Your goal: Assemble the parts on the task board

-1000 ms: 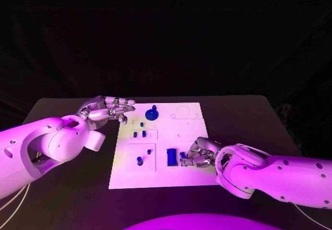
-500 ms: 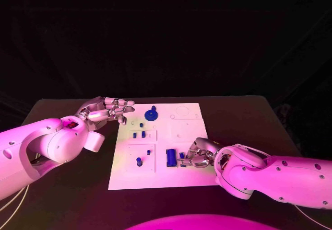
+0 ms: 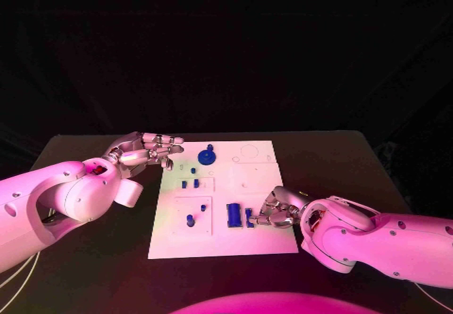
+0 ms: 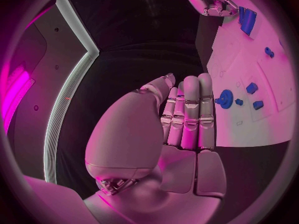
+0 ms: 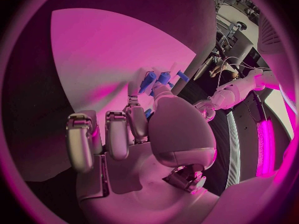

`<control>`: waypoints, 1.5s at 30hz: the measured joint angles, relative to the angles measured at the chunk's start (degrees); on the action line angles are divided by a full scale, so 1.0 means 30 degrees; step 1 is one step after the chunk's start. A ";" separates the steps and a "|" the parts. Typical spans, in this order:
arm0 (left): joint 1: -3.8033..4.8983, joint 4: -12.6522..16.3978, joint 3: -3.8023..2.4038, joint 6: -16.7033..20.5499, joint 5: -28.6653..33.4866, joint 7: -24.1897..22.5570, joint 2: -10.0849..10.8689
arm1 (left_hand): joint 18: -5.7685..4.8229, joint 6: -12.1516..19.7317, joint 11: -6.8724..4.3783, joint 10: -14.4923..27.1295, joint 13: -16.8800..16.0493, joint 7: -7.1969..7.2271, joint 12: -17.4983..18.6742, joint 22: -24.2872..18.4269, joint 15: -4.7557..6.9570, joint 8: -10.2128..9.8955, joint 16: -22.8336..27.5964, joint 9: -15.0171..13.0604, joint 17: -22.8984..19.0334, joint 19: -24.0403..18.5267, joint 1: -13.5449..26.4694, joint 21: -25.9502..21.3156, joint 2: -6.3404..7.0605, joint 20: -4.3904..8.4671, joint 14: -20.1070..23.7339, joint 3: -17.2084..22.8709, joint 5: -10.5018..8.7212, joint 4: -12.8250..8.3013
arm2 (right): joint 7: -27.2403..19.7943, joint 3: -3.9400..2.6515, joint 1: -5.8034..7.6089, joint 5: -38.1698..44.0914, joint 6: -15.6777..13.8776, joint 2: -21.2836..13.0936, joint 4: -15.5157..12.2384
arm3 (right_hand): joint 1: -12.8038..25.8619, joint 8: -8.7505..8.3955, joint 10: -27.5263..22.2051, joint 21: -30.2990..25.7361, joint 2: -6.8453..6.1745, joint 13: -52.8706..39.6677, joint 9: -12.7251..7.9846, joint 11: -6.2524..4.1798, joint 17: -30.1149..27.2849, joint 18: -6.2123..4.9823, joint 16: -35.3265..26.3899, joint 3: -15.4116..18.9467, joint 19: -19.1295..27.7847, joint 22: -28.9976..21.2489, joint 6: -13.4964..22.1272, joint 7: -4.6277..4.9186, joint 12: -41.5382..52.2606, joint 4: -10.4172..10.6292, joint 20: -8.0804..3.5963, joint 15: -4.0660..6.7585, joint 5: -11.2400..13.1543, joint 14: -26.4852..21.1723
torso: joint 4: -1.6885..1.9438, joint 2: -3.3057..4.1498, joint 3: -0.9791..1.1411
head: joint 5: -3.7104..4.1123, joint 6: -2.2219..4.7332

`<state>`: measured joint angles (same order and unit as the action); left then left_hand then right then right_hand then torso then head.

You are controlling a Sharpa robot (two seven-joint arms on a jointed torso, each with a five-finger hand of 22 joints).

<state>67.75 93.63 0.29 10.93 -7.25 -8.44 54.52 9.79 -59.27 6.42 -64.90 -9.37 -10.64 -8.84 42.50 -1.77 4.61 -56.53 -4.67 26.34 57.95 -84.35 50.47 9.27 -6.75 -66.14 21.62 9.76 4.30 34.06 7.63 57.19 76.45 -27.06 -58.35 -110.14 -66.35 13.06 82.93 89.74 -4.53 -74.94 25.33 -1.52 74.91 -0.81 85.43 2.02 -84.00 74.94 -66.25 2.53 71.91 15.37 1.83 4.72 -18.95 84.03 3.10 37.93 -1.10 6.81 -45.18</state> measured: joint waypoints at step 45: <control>-0.0085 -0.0179 0.0155 -0.0018 0.0110 0.0005 -0.0026 | 0.0000 0.0000 0.0072 0.0080 -0.0020 0.0001 -0.0100 -0.0092 -0.0065 0.0000 0.0000 0.0017 -0.0043 0.0000 0.0128 -0.0113 -0.0128 0.0000 0.0066 -0.0228 0.0000 0.0228 | -0.4179 -0.0083 0.0986 -0.2047 -0.0907 -0.0375 0.0951 | -0.2311 -0.0787 -0.2598 -0.4701 0.0716 0.2024 -0.0313 0.0674 -0.1897 -0.0774 -0.3144 0.1615 0.0443 -0.0010 0.1702 0.0749 -0.5628 0.0030 0.0340 -0.0392 0.0333 -0.0039 | -0.0053 -0.0185 -0.0060 | -0.0040 0.0148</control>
<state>67.50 93.09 0.76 10.88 -6.92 -8.42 54.45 9.79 -59.27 6.63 -64.66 -9.43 -10.64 -9.14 42.22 -1.96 4.61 -56.53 -4.62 26.22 57.95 -83.97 50.13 8.89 -6.75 -65.94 20.94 9.76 4.98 21.53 7.38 60.15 70.31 -29.78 -59.48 -107.29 -73.28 10.70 75.14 75.64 -2.38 -68.87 24.39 0.50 69.22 -3.13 76.00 6.87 -82.68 74.91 -61.15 4.78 55.03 15.46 2.85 3.54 -17.96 83.91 2.94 37.38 -1.28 6.69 -44.74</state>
